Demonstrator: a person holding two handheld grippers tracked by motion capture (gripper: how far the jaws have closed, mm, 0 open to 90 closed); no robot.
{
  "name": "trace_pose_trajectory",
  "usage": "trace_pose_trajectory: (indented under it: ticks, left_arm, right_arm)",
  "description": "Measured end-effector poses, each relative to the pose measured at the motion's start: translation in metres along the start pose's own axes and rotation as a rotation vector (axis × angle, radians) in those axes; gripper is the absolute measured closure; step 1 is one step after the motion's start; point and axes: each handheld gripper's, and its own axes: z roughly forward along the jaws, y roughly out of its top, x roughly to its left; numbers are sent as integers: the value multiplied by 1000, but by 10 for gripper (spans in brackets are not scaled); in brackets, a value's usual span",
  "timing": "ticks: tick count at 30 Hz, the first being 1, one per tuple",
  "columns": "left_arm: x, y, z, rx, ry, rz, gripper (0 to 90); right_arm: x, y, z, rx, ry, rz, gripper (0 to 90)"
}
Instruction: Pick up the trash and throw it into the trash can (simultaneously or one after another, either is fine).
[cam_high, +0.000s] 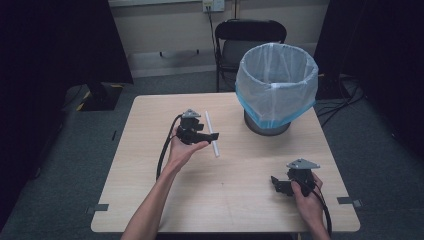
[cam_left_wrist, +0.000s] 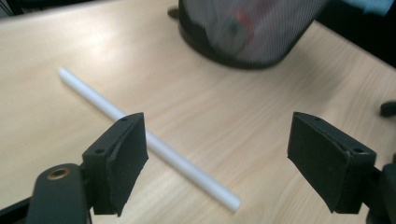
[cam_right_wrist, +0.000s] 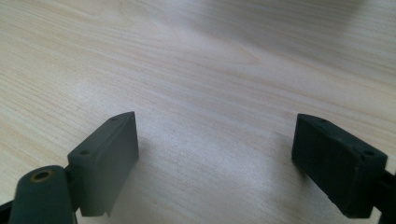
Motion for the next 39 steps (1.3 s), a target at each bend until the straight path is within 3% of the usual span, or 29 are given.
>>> trace_pose_trajectory:
  ticks: [7,9,12,15,22,31,35,39]
  left_arm:
    - [1,-18,20,63,20,-21,222]
    - [0,-22,25,89,55,0,244]
    - [2,-30,34,110,54,-30,245]
    - [2,-36,39,126,52,-31,259]
    - [-1,-39,49,154,87,1,274]
    - [1,-43,47,180,145,35,336]
    - [3,-45,43,199,180,77,381]
    - [6,-48,38,194,185,64,416]
  right_arm:
    - [0,0,0,0,0,0,140]
    - [0,0,0,0,0,0,140]
    - [0,0,0,0,0,0,140]
    - [0,0,0,0,0,0,140]
    - [0,0,0,-1,-1,-2,140]
    - [0,0,0,0,-3,-5,141]
    - [0,0,0,-1,-1,-2,141]
    - [0,0,0,0,-1,-4,141]
